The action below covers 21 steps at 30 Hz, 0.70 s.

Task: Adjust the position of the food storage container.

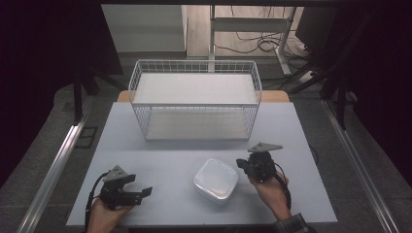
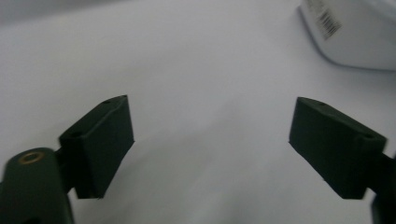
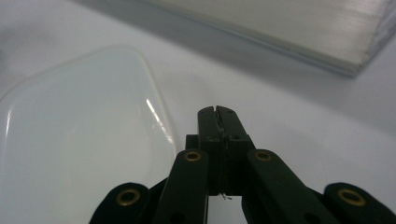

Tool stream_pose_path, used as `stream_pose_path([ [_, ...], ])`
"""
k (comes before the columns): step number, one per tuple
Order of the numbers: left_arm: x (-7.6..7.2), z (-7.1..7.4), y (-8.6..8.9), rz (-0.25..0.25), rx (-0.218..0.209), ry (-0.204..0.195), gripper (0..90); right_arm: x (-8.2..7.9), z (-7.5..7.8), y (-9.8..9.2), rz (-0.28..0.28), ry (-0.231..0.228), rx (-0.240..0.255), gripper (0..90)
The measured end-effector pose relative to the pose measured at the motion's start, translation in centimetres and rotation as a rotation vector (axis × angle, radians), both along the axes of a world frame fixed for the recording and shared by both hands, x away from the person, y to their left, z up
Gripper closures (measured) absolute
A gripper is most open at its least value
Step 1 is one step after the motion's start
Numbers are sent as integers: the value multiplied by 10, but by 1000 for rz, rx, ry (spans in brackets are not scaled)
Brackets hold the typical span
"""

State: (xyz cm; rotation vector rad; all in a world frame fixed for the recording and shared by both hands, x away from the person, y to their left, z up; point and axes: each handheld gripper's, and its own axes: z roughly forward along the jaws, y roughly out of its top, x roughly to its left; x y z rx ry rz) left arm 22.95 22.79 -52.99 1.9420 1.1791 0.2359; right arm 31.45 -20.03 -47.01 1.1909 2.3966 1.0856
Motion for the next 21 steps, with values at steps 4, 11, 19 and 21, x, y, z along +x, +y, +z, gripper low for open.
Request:
stream_pose_path([
  [4, 13, 3, -22, -64, 25, -7, 212, -16, -2, -11, -13, 5, -6, 891],
  [11, 54, 10, -90, -245, -29, 20, 771, -46, -11, -14, -1, 51, -20, 892],
  [19, 64, 8, -119, -273, -48, 55, 900, -47, -20, 1, 36, 102, -18, 893],
  [21, 60, 10, -113, -250, -64, 81, 900, -42, -20, 3, 36, 101, -16, 893],
])
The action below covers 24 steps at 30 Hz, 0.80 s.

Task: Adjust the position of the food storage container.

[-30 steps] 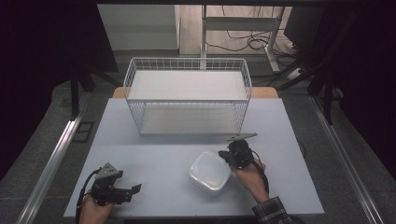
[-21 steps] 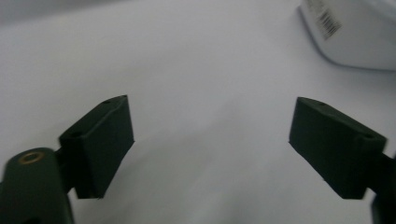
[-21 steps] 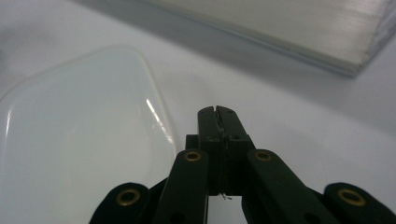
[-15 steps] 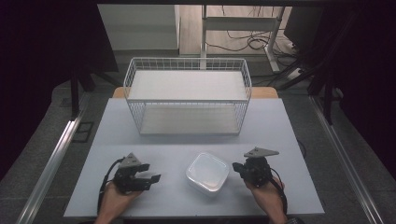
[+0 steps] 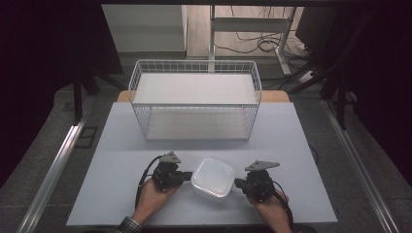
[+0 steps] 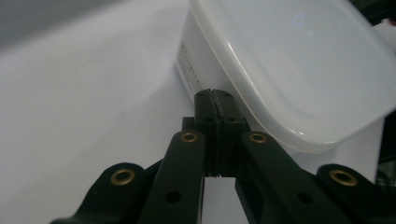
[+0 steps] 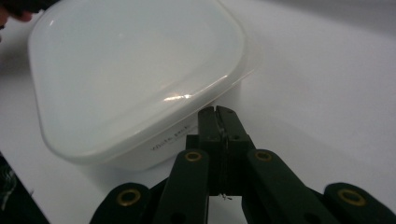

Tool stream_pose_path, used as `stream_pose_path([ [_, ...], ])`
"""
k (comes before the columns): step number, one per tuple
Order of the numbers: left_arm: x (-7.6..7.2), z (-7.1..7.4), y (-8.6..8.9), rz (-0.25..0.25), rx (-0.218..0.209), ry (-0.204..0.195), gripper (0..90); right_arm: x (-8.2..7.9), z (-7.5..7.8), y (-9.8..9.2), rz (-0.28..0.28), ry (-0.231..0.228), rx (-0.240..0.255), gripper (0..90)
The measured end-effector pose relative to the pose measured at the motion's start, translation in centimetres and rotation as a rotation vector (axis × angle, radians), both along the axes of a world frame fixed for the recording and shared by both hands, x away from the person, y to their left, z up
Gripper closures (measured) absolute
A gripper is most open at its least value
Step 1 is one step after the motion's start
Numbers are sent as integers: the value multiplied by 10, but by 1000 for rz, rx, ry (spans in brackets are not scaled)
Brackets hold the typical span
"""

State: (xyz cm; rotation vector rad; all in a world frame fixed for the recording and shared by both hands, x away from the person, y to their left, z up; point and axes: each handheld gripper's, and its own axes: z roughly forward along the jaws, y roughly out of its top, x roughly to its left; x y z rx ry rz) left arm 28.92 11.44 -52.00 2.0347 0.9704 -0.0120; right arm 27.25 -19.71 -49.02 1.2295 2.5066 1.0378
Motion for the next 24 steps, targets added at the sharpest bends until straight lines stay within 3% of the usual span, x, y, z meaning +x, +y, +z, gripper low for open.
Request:
stream_pose_path([
  [10, -15, 5, 21, 56, 16, 15, 900, 31, -2, 26, 54, 10, 21, 892],
  [13, -19, 7, 25, 70, 47, -1, 900, 34, -2, 34, 69, 5, 8, 892],
  [18, -17, 6, 26, 79, 60, -8, 900, 34, -3, 34, 76, -5, 7, 891],
  [21, -22, 11, 36, 105, 84, -51, 801, 29, 1, 26, 80, -62, -16, 860],
  [24, -27, 13, 43, 101, 61, -65, 638, 27, 3, 20, 88, -90, -14, 821],
])
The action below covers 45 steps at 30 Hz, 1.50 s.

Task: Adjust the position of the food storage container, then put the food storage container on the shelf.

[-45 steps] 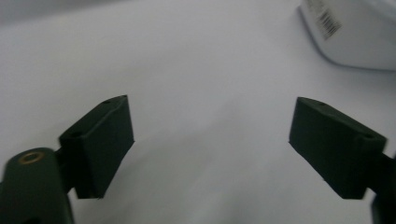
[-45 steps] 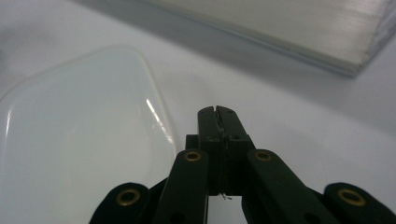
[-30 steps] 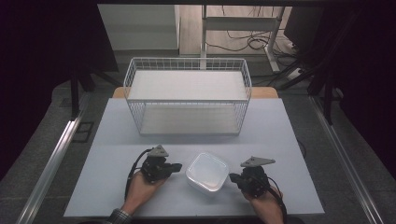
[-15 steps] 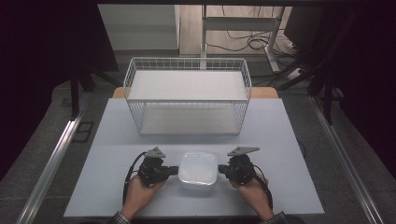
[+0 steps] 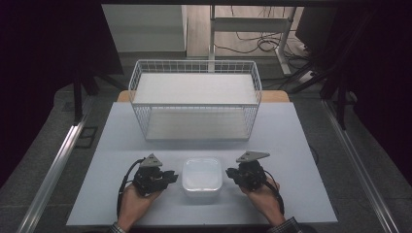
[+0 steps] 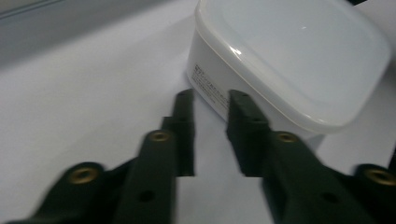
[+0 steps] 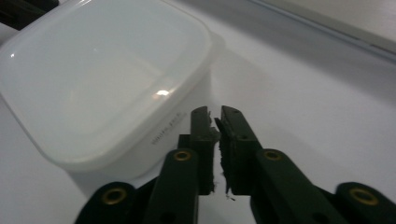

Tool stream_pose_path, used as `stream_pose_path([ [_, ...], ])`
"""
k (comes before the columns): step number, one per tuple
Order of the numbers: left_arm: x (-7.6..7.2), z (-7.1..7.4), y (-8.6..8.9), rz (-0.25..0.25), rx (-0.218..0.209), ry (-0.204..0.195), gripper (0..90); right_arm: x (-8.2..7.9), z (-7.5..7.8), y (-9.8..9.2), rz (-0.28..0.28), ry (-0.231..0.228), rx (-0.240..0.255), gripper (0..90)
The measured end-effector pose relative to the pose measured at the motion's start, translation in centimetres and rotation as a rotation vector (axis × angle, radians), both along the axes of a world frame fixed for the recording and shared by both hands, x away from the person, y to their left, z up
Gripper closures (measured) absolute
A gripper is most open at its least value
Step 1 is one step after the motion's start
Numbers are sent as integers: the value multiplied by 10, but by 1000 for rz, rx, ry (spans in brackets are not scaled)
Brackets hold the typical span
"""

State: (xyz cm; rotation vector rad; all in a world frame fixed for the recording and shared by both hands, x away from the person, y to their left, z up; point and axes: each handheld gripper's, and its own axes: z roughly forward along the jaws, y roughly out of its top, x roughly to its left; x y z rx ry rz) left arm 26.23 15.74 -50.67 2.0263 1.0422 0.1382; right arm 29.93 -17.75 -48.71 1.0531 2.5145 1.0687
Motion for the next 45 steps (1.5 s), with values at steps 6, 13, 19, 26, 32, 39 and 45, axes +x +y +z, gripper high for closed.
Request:
stream_pose_path([
  [6, -9, -3, 10, 1, 4, -54, 322, -3, -4, -21, 6, -12, -7, 509],
  [13, -6, -11, 18, 1, -4, -61, 111, 5, -13, -25, -24, 1, 15, 128],
  [19, -4, -15, 21, -16, -35, -49, 55, 4, -14, -23, -13, -30, -2, 40],
  [26, -4, -13, 22, -29, -42, -67, 25, 3, -8, -25, -29, -71, 17, 0],
  [32, -3, -11, 16, -56, -37, -63, 14, 1, -2, -22, -22, -69, 49, 0],
  [39, -3, 0, 7, -62, -46, -56, 16, -7, 15, -8, 15, -97, 43, 0],
  [45, 1, 7, 0, -92, -105, -45, 30, -7, 22, 0, 16, -62, 50, 21],
])
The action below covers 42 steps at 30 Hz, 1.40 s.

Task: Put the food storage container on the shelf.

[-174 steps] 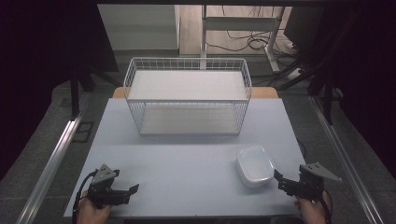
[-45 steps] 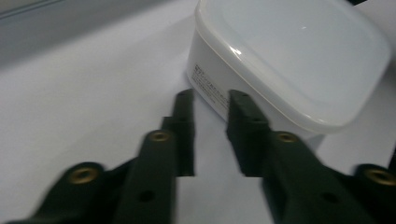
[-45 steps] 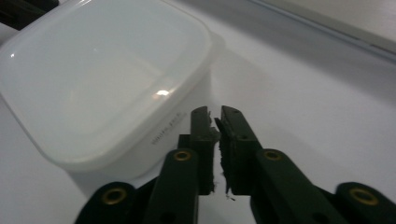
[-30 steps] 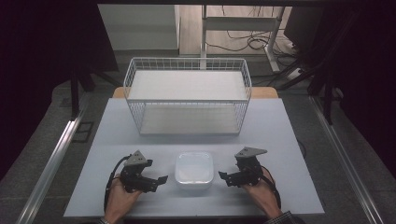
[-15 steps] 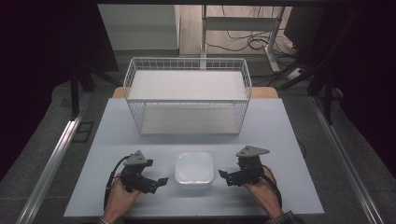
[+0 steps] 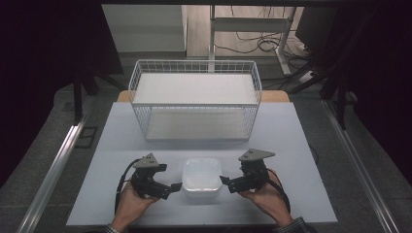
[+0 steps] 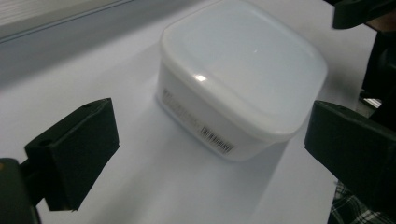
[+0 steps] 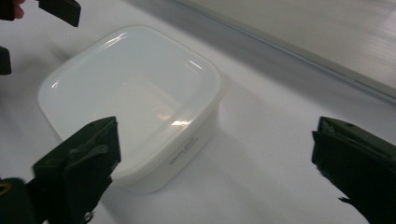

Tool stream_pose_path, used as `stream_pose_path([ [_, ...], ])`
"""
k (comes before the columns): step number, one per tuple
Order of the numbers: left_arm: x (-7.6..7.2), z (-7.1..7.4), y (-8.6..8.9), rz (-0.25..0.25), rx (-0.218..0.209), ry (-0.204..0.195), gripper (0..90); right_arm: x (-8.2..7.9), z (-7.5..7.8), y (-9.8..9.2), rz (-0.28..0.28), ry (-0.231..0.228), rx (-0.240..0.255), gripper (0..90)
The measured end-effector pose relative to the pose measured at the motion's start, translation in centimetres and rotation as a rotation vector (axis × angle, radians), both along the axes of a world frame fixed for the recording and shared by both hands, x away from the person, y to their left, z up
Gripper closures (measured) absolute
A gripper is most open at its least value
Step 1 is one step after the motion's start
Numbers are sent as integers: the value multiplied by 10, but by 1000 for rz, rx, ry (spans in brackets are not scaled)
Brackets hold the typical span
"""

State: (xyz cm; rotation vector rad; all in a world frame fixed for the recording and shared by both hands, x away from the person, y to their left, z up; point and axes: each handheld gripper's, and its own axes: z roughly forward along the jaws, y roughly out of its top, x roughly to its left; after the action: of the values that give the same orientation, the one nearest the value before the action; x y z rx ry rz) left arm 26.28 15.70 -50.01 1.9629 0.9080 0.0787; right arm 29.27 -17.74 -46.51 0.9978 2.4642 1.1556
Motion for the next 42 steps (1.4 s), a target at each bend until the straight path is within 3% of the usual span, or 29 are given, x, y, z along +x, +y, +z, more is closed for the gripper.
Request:
stream_pose_path([
  [3, 3, 2, -7, -11, 2, -4, 50, 3, 1, 8, 10, 40, 24, 90],
  [6, 9, 2, -16, -22, 17, -9, 60, 4, 0, 13, 25, 44, 40, 105],
  [11, 17, -5, -24, -26, 4, 27, 72, 7, -6, 23, 38, 67, 46, 134],
  [12, 18, -9, -28, -38, 7, 44, 75, 8, -10, 25, 43, 96, 46, 140],
  [13, 18, -9, -28, -38, 7, 44, 77, 8, -10, 25, 43, 96, 46, 140],
  [14, 19, -13, -30, -48, -12, 65, 78, 9, -15, 27, 53, 133, 43, 142],
  [16, 20, -14, -30, -55, -27, 80, 84, 10, -18, 28, 61, 153, 38, 146],
  [20, 20, -15, -28, -72, -58, 117, 154, 12, -22, 27, 79, 242, 90, 226],
  [22, 19, -14, -28, -71, -58, 122, 170, 12, -22, 26, 76, 256, 88, 231],
  [23, 18, -14, -26, -66, -58, 122, 198, 12, -22, 25, 71, 269, 90, 247],
  [24, 17, -13, -24, -62, -62, 126, 286, 12, -21, 23, 57, 303, 104, 307],
  [25, 15, -12, -21, -60, -69, 133, 286, 12, -21, 23, 57, 303, 104, 307],
  [26, 10, -10, -17, -47, -76, 131, 390, 9, -19, 18, 42, 311, 117, 408],
  [27, 10, -10, -17, -47, -76, 131, 438, 9, -19, 18, 42, 311, 117, 408],
  [28, 6, -7, -14, -44, -76, 133, 479, 6, -16, 14, 20, 312, 128, 503],
  [33, -2, -4, -12, -26, -82, 130, 579, -1, -11, 8, -18, 327, 162, 625],
  [36, -7, 1, -11, 9, -84, 100, 679, -7, -8, 2, -45, 326, 198, 718],
  [38, -8, 2, -10, 25, -85, 86, 769, -10, -5, 1, -58, 297, 198, 780],
  [39, -8, 2, -10, 25, -85, 86, 787, -10, -5, 1, -58, 297, 198, 780],
  [42, -7, 1, -8, 41, -91, 98, 790, -13, -4, 5, -63, 239, 170, 781],
])
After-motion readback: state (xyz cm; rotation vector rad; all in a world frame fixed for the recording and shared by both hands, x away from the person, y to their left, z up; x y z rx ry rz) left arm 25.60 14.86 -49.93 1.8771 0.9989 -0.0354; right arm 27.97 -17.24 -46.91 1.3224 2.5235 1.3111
